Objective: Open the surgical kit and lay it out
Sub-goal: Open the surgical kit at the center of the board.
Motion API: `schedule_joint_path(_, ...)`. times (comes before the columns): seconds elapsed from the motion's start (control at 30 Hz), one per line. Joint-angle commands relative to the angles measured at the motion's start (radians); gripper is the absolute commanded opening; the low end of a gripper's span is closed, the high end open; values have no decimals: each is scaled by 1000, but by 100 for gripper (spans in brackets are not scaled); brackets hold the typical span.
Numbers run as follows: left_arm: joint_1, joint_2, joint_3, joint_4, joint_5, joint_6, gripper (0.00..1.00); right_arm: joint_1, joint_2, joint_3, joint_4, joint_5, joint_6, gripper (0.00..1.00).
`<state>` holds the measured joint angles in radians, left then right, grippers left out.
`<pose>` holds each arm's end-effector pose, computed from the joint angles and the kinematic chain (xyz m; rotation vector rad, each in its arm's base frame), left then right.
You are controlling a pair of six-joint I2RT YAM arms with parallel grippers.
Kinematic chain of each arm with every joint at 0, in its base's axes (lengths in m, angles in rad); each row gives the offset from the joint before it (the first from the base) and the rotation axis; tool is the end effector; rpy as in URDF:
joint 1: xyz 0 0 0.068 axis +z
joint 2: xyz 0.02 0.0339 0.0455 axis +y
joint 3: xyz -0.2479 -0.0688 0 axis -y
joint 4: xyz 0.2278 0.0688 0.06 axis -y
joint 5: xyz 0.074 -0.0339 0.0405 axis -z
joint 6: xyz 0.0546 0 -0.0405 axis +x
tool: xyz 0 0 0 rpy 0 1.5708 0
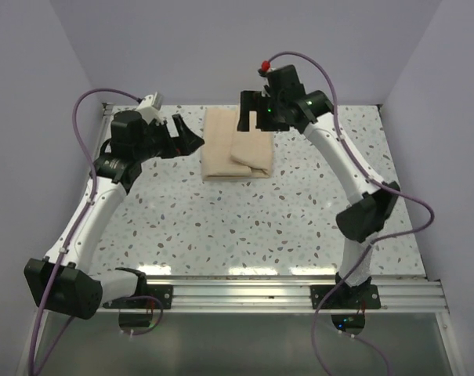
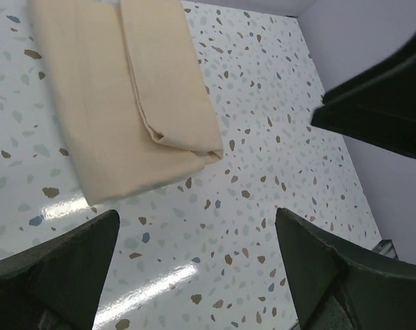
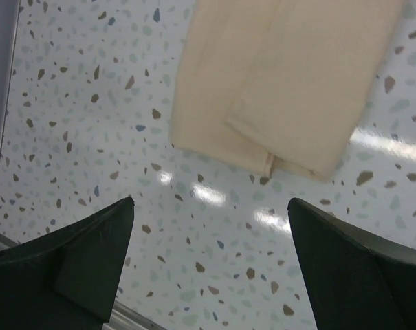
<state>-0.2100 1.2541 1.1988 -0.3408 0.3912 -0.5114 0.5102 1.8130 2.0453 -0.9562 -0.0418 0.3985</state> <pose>0.2777 -0.0805 0.3484 -0.0398 2.0347 -0.8481 0.3337 0.1893 0.3799 -0.1532 2.3439 0.5087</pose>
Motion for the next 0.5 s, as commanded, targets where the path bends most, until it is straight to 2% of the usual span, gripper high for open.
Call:
schedule_joint_path(0.0,-3,-67,-4,-81,-37,54,99,39,234,244,-48,-9,-32,98)
schedule_joint_path(0.07,-5,-96,-5,-108,-55,76,98,57,325,382,-85,-6,-27,97)
schedule_joint_path(0.1,-5,-111,-5,-136,-63,80,98,59,406,413,-91,-4,-18,97)
schedule_joint_path(0.17,-3,-125,-10,-162,-77,97,97,71,462,449,-85,3,-9,96)
schedule_joint_path(0.33,-3,-183,-74,-211,-109,100,96,88,566,362,26,40,-12,95)
schedule_joint_path(0.47,-5,-212,-110,-224,-106,99,95,88,672,387,48,101,-24,93)
